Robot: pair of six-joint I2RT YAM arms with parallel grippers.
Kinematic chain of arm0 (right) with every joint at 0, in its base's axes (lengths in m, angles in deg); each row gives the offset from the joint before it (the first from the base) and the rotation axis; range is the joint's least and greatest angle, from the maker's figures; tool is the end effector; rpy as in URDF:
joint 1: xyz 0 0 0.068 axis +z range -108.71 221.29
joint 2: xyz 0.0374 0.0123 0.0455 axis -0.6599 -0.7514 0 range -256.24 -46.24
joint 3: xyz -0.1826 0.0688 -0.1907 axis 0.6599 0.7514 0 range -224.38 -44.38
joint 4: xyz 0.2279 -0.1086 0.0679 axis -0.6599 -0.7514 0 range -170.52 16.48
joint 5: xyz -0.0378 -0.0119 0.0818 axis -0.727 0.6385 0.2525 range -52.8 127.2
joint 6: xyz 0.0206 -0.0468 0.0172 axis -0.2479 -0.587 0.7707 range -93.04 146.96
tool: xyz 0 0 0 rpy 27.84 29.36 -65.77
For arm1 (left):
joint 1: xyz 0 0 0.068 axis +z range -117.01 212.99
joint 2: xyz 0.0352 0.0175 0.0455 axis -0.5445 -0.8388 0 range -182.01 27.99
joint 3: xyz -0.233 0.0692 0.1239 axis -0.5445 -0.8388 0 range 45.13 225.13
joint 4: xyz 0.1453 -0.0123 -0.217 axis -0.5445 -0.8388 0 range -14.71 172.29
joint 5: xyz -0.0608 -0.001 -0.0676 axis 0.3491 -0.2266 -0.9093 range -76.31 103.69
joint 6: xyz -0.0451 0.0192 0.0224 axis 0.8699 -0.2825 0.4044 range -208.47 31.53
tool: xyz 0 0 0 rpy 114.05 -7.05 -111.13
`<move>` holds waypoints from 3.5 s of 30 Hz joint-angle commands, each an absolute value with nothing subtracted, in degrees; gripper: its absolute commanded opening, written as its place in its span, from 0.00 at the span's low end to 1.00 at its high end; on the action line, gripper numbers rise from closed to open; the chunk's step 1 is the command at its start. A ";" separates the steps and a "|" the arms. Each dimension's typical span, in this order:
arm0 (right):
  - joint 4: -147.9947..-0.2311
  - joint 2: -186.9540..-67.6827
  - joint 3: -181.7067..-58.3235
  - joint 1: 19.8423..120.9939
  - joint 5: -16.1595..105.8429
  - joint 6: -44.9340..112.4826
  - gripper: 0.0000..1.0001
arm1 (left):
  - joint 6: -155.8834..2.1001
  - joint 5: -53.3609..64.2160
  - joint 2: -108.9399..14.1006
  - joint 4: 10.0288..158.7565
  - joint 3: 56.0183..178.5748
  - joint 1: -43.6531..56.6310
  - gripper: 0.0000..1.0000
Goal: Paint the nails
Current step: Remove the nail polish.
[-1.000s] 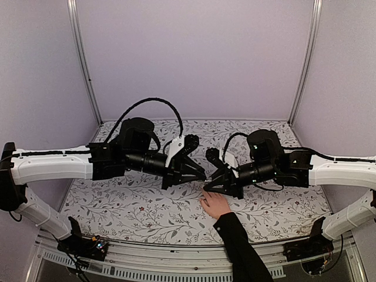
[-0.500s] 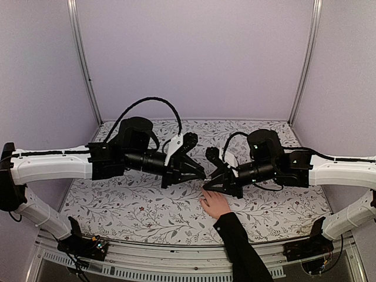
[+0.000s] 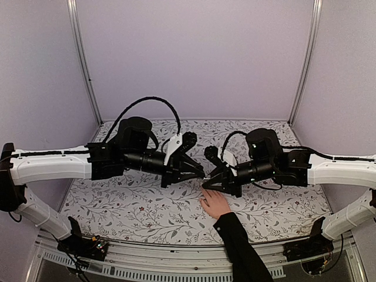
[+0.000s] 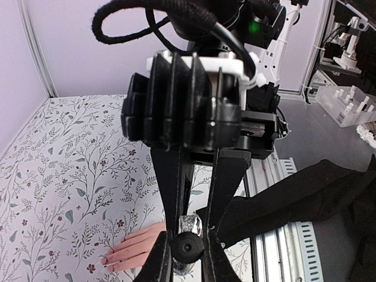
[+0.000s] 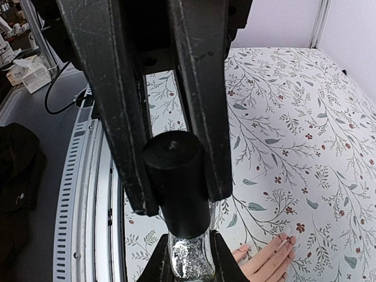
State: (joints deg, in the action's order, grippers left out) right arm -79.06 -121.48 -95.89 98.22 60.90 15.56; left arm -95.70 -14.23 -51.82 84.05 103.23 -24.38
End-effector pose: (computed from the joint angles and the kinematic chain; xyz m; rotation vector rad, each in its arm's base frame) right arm 0.1485 0.2543 0.2730 -1.4251 1.6296 0.9027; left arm 0.1596 -0.2804 0.3025 1.3572 1.4975 -1.0398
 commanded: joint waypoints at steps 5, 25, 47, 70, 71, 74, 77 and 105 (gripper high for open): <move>-80.89 -123.13 -97.12 98.07 59.79 16.15 0.00 | -97.95 -13.25 -49.57 87.25 102.56 -24.49 0.00; -79.92 -121.08 -96.27 97.98 58.60 15.83 0.00 | -96.12 -15.27 -49.93 89.01 101.81 -24.13 0.00; -80.46 -121.87 -96.46 97.89 56.46 16.07 0.00 | -96.62 -13.88 -48.35 89.81 101.20 -24.96 0.00; -80.33 -121.71 -96.15 97.77 57.30 16.74 0.00 | -102.01 -15.67 -45.12 91.57 99.04 -24.70 0.00; -80.25 -121.69 -96.15 97.65 57.77 16.93 0.00 | -102.73 -15.46 -44.99 91.48 98.93 -24.97 0.00; -80.03 -121.69 -96.15 97.08 59.03 17.33 0.00 | -104.72 -14.16 -44.92 90.65 98.91 -25.84 0.00; -79.93 -121.67 -96.15 96.84 59.07 17.48 0.00 | -105.13 -13.23 -45.13 90.11 99.09 -26.46 0.00; -78.78 -118.72 -94.83 97.10 62.34 15.37 0.00 | -101.41 -13.01 -46.69 91.69 98.83 -25.64 0.00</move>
State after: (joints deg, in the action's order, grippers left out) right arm -79.91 -120.63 -95.41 97.10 60.62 16.20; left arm -102.01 -12.66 -45.75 90.30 99.50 -25.84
